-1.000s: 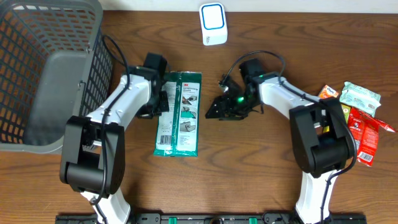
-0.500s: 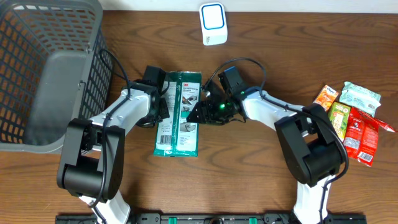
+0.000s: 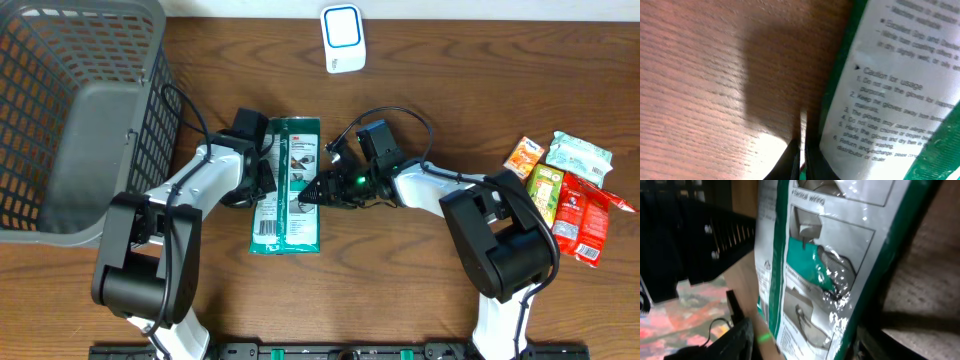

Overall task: Scan the item barcode
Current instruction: 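Move both grippers toward the green gloves pack in the middle, then grasp the gloves pack top edge with the right gripper and lift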

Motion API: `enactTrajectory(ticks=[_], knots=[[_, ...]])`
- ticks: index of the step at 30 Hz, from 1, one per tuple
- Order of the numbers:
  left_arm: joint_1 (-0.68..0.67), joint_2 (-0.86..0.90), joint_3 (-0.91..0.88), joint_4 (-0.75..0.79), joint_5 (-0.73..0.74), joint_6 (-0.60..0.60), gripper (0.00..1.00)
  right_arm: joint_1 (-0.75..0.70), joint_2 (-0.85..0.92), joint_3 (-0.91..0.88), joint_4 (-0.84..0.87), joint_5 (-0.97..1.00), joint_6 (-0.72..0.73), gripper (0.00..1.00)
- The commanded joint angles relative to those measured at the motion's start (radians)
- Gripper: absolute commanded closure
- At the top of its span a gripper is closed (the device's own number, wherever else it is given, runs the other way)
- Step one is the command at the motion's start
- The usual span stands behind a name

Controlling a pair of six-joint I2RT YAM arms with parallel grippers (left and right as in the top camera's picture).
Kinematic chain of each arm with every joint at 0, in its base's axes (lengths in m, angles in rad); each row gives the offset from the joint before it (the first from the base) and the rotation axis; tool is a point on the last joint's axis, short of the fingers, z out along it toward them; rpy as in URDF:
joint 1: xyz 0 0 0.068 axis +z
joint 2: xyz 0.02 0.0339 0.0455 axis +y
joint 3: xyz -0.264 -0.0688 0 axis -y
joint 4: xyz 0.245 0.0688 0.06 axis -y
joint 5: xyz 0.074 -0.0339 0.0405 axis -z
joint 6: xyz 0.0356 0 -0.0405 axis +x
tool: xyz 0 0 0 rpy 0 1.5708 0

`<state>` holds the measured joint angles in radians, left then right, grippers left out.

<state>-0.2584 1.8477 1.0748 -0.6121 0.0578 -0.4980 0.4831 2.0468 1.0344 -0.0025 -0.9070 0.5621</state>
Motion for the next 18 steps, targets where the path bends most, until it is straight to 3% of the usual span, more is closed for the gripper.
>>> enactTrajectory(ticks=[1,18], knots=[[-0.025,0.037,-0.045,-0.011,0.047,-0.032,0.92,0.011,0.035,-0.024,0.029,0.077,0.010,0.44],[-0.055,0.061,-0.048,-0.003,0.039,-0.058,0.92,0.081,0.035,-0.024,0.134,0.016,-0.040,0.55]])
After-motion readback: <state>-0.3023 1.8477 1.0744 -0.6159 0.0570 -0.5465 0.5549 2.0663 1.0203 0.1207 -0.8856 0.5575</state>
